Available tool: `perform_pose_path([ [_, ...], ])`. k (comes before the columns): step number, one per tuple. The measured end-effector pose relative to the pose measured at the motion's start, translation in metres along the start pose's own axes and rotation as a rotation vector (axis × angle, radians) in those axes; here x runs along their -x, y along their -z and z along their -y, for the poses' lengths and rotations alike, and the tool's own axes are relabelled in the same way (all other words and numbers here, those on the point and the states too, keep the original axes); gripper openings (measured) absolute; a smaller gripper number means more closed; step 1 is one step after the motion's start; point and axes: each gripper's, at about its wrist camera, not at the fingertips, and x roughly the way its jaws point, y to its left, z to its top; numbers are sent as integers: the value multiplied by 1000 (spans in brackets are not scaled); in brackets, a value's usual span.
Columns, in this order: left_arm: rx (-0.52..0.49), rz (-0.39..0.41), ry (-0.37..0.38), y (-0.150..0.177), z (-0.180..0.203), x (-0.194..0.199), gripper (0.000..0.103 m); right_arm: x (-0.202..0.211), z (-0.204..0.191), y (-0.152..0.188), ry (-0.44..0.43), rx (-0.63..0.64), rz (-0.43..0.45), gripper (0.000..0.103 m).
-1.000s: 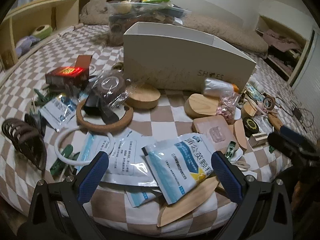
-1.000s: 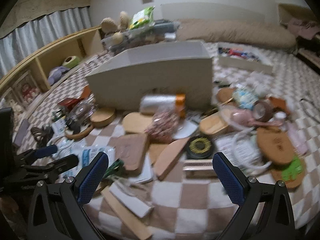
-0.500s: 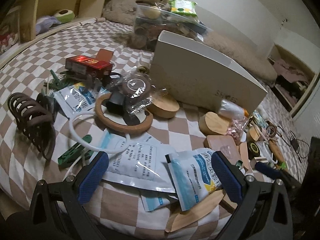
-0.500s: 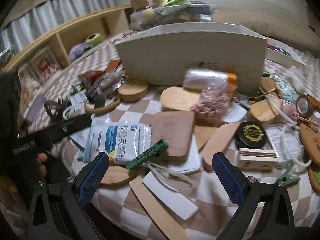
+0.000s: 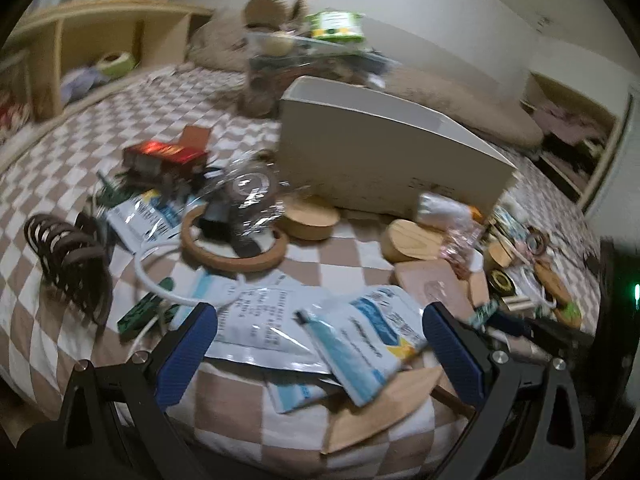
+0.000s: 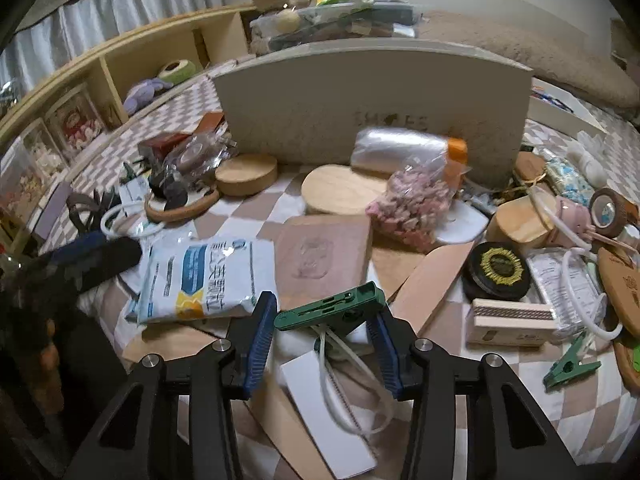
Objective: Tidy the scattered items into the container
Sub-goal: 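Grasp the green clip with white cord with the right tool while the left tool reaches the wooden leaf piece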
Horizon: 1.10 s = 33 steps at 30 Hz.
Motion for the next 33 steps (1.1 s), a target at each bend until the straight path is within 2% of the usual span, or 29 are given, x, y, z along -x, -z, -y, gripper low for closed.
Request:
perform_pose_path([
  [3, -38, -10, 8, 8, 11, 4, 103, 7, 12, -3, 6, -41, 31, 47],
  [9, 30, -102, -5, 29, 14, 6, 103, 17, 32, -5, -10, -126, 65, 47],
  [13, 44, -166, -12, 40, 18, -2, 103, 18, 32, -5, -31, -137, 73, 47],
  [19, -24, -184, -58, 45, 36, -12, 101, 19, 34, -4, -50, -148, 77, 47],
  [24, -62, -197, -84, 48, 36, -21, 91, 20, 38, -4, -65, -169, 83, 47],
  [26, -53, -194, -45, 48, 36, -22, 81, 20, 38, -4, -68, -169, 84, 47],
  [31, -108, -209, 9, 50, 46, -23, 70, 21, 38, -4, -70, -165, 90, 47],
  [32, -117, -208, 23, 51, 48, -24, 59, 22, 38, -4, -70, -168, 92, 47],
  [33, -121, -207, 46, 51, 51, -26, 54, 22, 39, -4, -71, -172, 94, 47],
])
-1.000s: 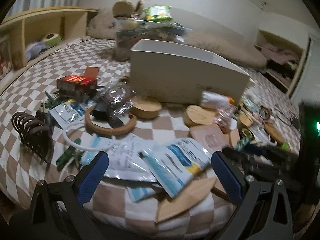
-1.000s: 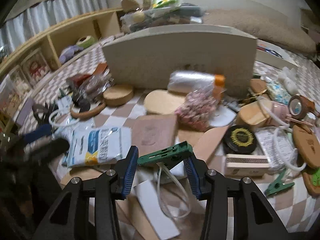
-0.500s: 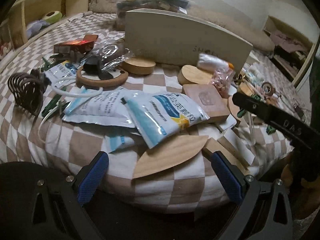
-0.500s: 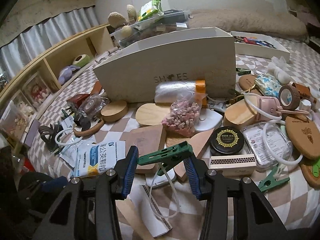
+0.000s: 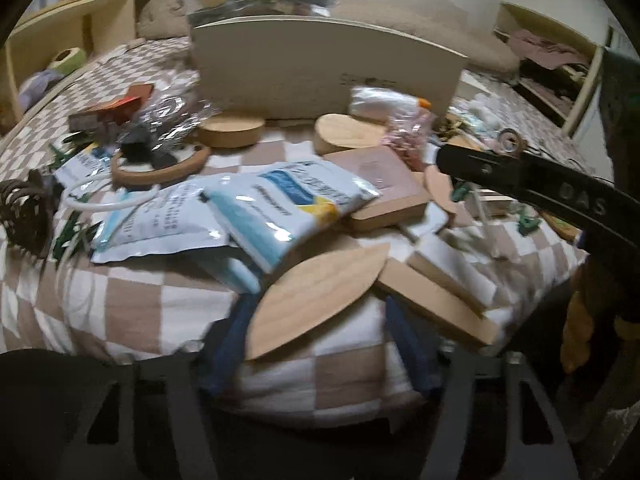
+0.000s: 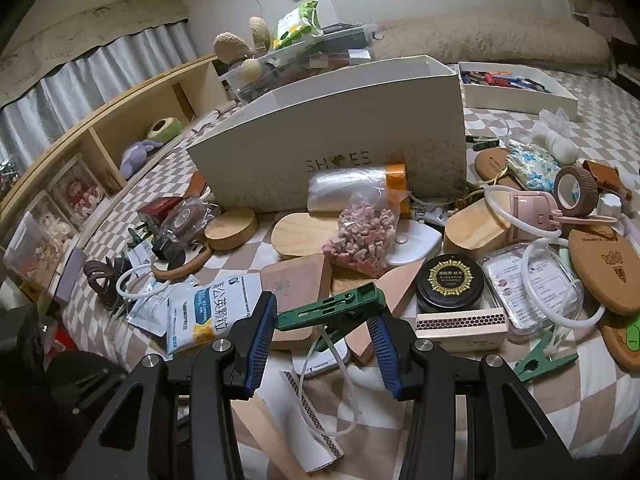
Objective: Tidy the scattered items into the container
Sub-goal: 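Grasp the green clip with white cord with the right tool while the left tool reaches the wooden leaf piece, then close the left tool on the wooden leaf-shaped piece and lift it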
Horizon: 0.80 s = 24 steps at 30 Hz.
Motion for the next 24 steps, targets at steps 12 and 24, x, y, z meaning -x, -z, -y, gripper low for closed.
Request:
perform_pose_path([
  [12, -127, 27, -15, -9, 20, -9, 36, 5, 5, -1, -11, -21, 17, 47],
  [24, -205, 36, -5, -24, 35, -25, 50, 8, 9, 0, -24, -50, 27, 47],
])
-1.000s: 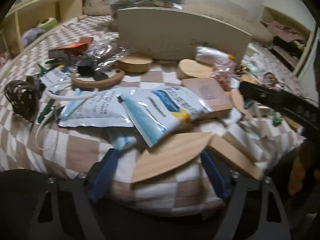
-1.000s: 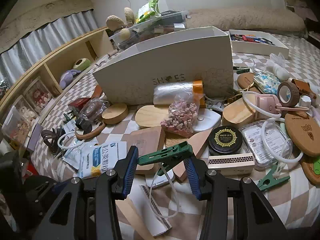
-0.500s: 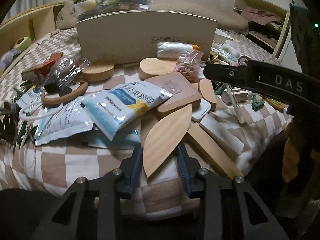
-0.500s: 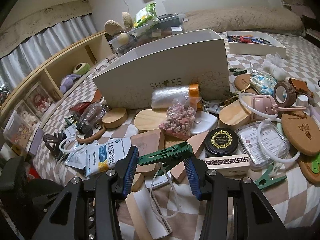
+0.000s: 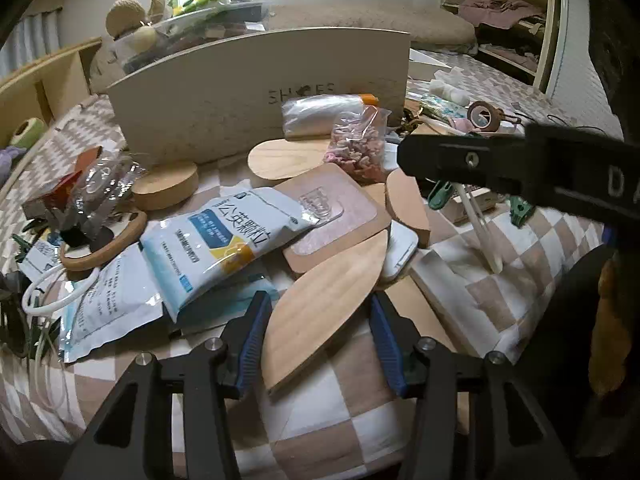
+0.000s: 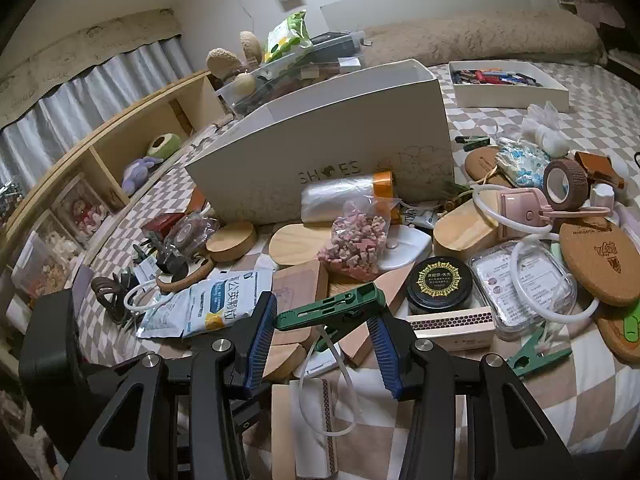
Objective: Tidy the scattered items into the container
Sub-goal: 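Close the left tool on the wooden leaf-shaped piece and lift it, then carry the wooden leaf piece and green clip over the white box with both tools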
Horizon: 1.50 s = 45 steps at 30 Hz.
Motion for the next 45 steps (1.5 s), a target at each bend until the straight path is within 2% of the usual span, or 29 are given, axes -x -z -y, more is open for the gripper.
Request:
perform_pose_path([
  [7, 11, 2, 33, 3, 0, 5, 43, 0, 1, 0, -1, -4, 0, 47],
  [14, 72, 1, 106, 8, -3, 16, 35, 1, 1, 0, -1, -6, 0, 47],
  [18, 125, 10, 149, 8, -10, 25, 33, 0, 2, -1, -5, -14, 0, 47],
  [23, 164, 25, 165, 6, -17, 32, 33, 1, 1, 0, -4, -10, 0, 47],
  [35, 185, 56, 116, 0, -30, 43, 33, 8, -8, 2, -11, 35, 12, 47],
  [45, 224, 146, 93, -28, -53, 62, 33, 25, -16, -8, -49, 56, 41, 47],
])
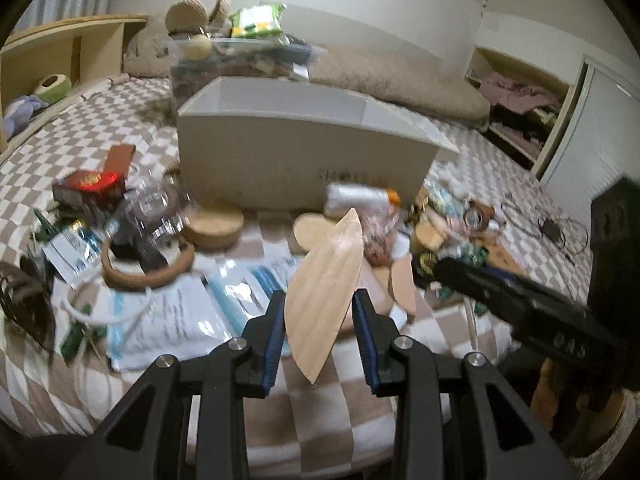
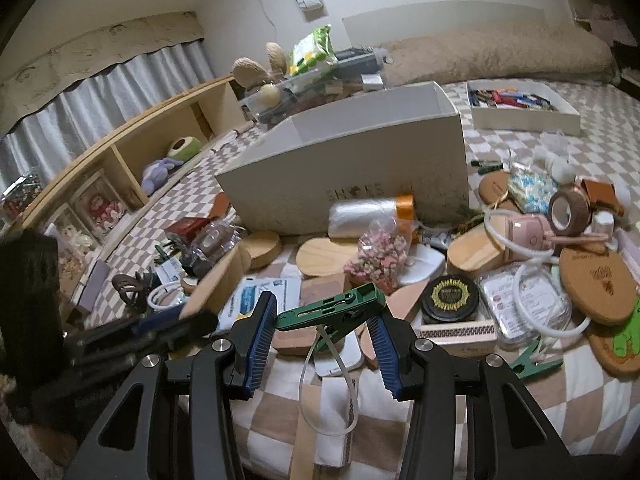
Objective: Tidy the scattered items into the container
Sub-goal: 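Carry the wooden leaf piece and green clip over the white box with both tools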
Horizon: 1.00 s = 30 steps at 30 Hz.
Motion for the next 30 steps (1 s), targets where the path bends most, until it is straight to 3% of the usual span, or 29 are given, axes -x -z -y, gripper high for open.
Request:
perform_pose_path([
  [8, 2, 87, -14, -43, -8, 12, 33, 12, -3, -33, -17, 33, 56, 47],
  [19, -21, 213, -40, -113, -15, 18, 33, 20, -13, -107, -24, 119, 188, 47],
  [30, -39, 264, -23, -166, -11, 7, 33, 7, -17, -163, -25, 163, 243, 47],
])
